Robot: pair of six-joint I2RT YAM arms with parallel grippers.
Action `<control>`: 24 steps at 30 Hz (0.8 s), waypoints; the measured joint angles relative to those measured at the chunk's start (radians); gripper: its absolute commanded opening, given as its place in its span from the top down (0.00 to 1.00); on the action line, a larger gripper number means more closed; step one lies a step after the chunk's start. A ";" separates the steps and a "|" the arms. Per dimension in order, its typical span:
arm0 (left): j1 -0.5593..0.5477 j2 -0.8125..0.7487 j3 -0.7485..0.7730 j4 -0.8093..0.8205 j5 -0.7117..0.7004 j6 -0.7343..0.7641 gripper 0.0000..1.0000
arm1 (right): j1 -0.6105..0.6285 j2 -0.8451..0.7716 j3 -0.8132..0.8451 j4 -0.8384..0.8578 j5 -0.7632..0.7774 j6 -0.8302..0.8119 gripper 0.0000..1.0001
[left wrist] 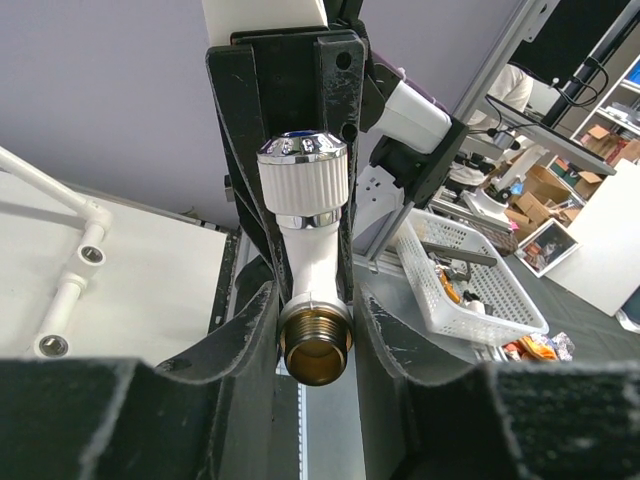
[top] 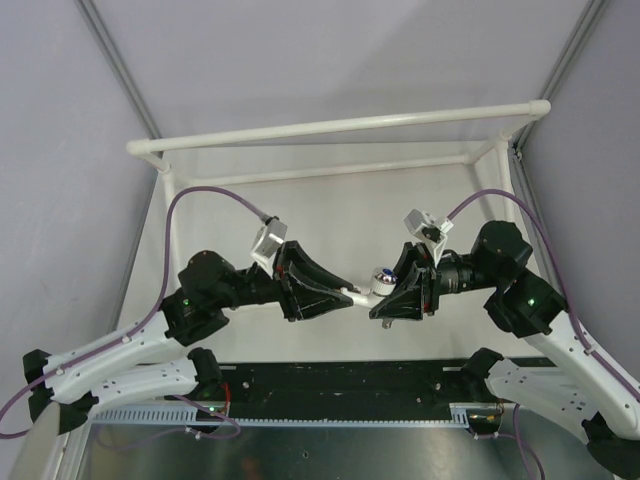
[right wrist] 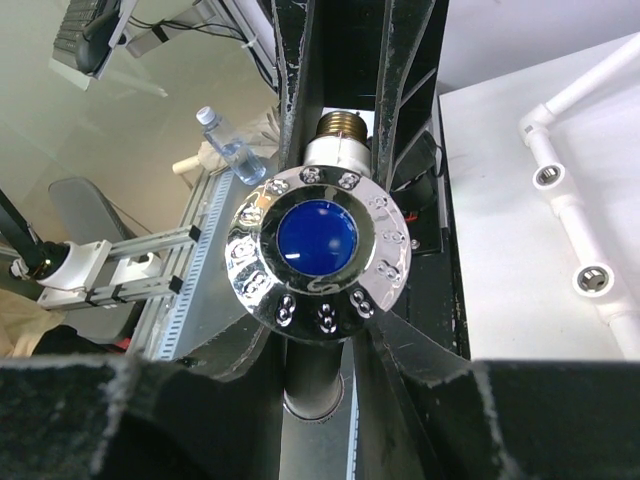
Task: Install the water faucets
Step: Adjust the water faucet.
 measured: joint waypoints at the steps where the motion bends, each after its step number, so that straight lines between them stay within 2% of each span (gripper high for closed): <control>1: 0.000 0.001 0.002 0.000 0.002 0.000 0.99 | 0.000 -0.001 0.000 0.000 0.000 0.000 1.00; 4: 0.000 0.005 0.006 0.000 0.003 0.000 1.00 | 0.000 -0.005 0.000 -0.001 0.008 0.000 0.97; 11: -0.001 0.000 0.006 -0.003 -0.042 0.000 1.00 | 0.002 -0.028 0.000 0.002 0.095 0.020 0.70; 15: -0.006 -0.010 0.006 0.005 -0.082 0.000 1.00 | 0.003 -0.046 -0.012 0.063 0.160 0.072 0.56; 20: -0.006 -0.035 0.006 0.004 -0.118 -0.001 1.00 | 0.012 -0.061 -0.041 0.167 0.219 0.133 0.50; 24: -0.008 -0.042 0.006 0.023 -0.132 -0.002 1.00 | 0.043 -0.060 -0.051 0.227 0.251 0.160 0.49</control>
